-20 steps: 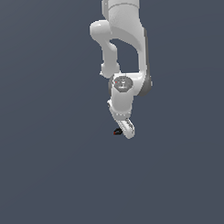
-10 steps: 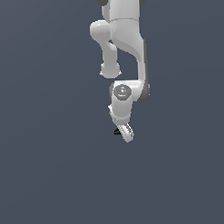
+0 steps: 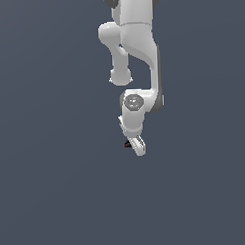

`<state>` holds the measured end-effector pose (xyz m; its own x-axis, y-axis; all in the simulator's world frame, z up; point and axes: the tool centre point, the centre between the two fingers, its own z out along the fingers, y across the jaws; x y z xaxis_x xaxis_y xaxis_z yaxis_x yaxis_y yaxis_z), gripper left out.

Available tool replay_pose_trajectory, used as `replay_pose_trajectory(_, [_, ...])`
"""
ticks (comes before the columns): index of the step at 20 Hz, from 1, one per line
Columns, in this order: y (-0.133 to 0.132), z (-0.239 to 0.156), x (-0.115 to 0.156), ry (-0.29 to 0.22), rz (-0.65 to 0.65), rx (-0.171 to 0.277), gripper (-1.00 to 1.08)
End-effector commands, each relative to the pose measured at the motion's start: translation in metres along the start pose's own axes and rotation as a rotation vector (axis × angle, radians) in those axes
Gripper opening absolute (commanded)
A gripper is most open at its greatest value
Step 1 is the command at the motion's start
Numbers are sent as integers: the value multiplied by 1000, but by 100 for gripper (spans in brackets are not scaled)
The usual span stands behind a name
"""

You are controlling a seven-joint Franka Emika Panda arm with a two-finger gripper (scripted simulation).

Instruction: Pick up the object and move it to a goal position.

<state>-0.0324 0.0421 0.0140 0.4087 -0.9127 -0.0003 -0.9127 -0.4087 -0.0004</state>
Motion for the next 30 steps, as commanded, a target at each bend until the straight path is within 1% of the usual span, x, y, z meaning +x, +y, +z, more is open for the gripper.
replay_pose_trajectory(1, [0,0,0,0,0,0,-100])
replay_pose_trajectory(7, [0,-3,3,0,0,0,-100])
replay_pose_trajectory(12, [3,-20,24,0,0,0,-100])
replay_pose_trajectory(18, [9,-57,71,0,0,0,-100])
replay_pose_trajectory(30, [21,-148,186,1,0,-1,-100])
